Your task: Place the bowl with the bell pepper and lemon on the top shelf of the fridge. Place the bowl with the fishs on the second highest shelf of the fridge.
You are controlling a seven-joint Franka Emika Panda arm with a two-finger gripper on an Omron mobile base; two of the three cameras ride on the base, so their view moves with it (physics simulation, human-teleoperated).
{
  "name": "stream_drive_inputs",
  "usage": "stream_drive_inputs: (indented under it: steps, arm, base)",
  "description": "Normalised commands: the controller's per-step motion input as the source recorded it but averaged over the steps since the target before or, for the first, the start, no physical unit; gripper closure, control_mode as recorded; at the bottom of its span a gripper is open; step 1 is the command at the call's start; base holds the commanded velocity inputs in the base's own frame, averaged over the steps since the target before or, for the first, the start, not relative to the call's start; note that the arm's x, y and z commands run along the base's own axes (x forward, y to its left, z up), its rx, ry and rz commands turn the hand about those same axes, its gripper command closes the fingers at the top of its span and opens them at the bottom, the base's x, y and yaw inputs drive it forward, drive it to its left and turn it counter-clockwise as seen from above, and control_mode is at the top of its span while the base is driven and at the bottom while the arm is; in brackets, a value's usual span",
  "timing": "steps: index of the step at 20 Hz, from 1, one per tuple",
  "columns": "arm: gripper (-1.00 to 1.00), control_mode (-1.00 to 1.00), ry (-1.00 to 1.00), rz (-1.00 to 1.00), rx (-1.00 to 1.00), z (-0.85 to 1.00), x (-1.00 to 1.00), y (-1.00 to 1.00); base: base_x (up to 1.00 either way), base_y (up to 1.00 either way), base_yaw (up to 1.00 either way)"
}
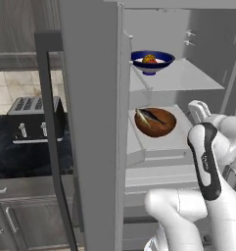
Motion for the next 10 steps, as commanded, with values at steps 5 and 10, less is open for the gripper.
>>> stream_drive_inputs:
  steps: [5, 10]
  arm:
    - [-1.00, -1.00, -0.18, -0.01, -0.08, 1.00, -1.00, 0.32]
    - [-1.00, -1.00, -0.09, 0.00, -0.32, 1.00, -1.00, 0.91]
  base:
    - [0.00, 0.00, 0.00]
    - [0.00, 0.00, 0.00]
